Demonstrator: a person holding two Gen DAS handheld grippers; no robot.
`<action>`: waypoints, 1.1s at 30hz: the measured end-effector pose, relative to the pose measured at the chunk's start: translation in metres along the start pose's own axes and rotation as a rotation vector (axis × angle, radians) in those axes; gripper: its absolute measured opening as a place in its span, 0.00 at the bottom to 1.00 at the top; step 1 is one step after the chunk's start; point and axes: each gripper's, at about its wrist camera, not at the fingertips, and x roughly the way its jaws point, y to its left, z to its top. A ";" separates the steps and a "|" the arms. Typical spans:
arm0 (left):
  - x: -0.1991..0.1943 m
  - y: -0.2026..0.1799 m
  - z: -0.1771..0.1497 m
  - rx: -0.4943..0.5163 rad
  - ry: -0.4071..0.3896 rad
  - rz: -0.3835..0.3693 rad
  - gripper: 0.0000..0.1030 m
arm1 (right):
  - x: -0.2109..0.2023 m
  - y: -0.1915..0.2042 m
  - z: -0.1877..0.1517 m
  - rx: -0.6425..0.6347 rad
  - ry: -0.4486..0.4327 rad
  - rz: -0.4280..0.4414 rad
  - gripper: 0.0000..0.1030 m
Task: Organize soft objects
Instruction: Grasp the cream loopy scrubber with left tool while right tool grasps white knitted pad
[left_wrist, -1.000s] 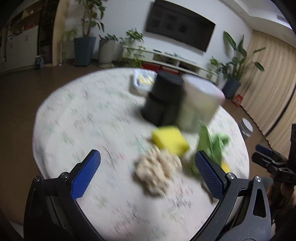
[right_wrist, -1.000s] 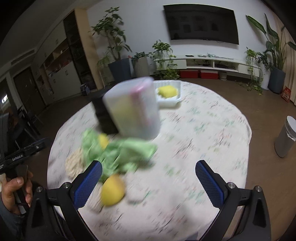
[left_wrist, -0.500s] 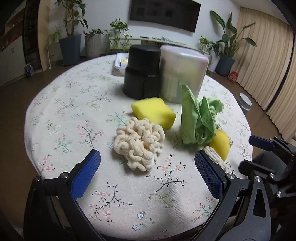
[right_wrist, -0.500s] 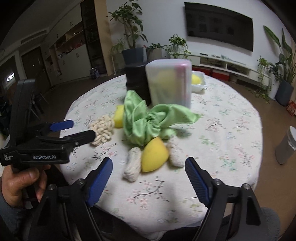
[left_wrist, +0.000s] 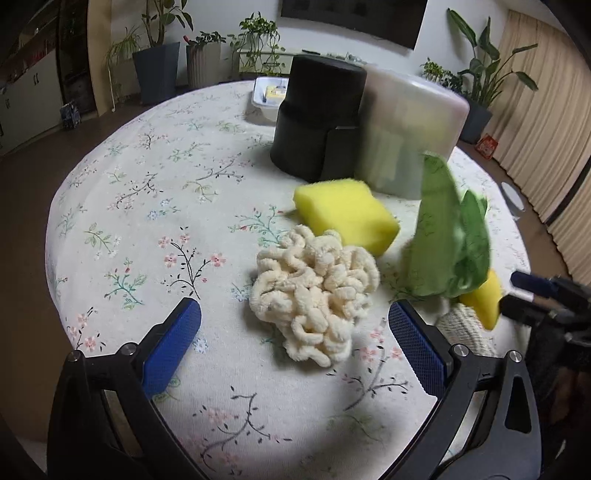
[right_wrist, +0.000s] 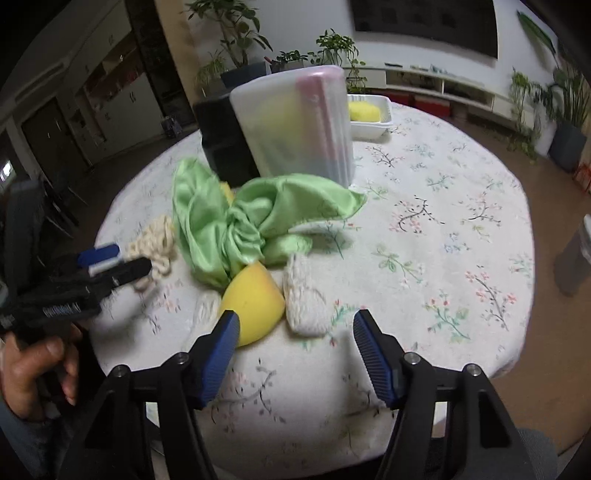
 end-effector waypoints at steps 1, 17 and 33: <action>0.003 0.001 0.001 -0.004 0.012 -0.001 1.00 | 0.000 0.002 0.002 -0.015 -0.003 -0.004 0.65; 0.015 -0.002 0.002 0.015 0.007 0.036 0.99 | 0.015 -0.010 0.008 -0.109 0.085 -0.028 0.64; 0.017 -0.006 0.003 0.040 0.001 0.022 0.97 | 0.032 0.003 0.011 -0.220 0.140 -0.031 0.46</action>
